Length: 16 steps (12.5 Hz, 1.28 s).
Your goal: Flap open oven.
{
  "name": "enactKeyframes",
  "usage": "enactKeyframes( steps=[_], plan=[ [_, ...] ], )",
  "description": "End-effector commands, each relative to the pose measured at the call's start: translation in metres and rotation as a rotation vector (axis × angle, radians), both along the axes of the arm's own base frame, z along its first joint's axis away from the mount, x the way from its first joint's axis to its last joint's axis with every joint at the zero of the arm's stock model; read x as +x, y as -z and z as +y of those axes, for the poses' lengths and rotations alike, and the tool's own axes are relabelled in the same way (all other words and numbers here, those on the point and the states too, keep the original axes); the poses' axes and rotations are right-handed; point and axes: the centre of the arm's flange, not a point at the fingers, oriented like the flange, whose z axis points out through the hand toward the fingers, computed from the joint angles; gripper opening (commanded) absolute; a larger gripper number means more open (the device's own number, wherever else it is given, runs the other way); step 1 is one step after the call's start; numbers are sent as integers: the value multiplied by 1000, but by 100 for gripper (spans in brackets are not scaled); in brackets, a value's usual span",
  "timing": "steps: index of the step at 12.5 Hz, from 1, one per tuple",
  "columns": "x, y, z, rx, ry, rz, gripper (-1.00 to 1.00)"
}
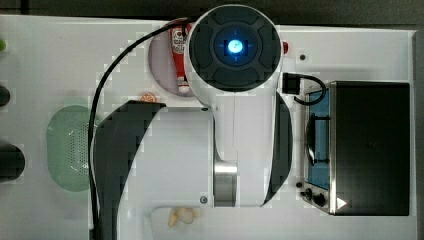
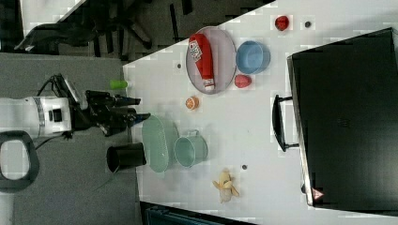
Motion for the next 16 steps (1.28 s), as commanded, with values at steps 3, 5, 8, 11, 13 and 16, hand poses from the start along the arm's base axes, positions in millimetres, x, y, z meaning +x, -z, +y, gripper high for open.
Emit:
enactKeyframes(
  steps=[3, 5, 8, 11, 13, 16],
  plan=[
    [-97, -43, -42, 14, 48, -14, 100],
    [-97, -42, -42, 14, 48, -14, 100],
    [-97, -42, -43, 14, 49, -13, 90],
    [-97, -42, -45, 15, 53, -12, 14],
    [-97, -39, -48, 17, 60, -8, -33],
    [-100, -27, -66, 25, 78, 17, -65]
  ],
)
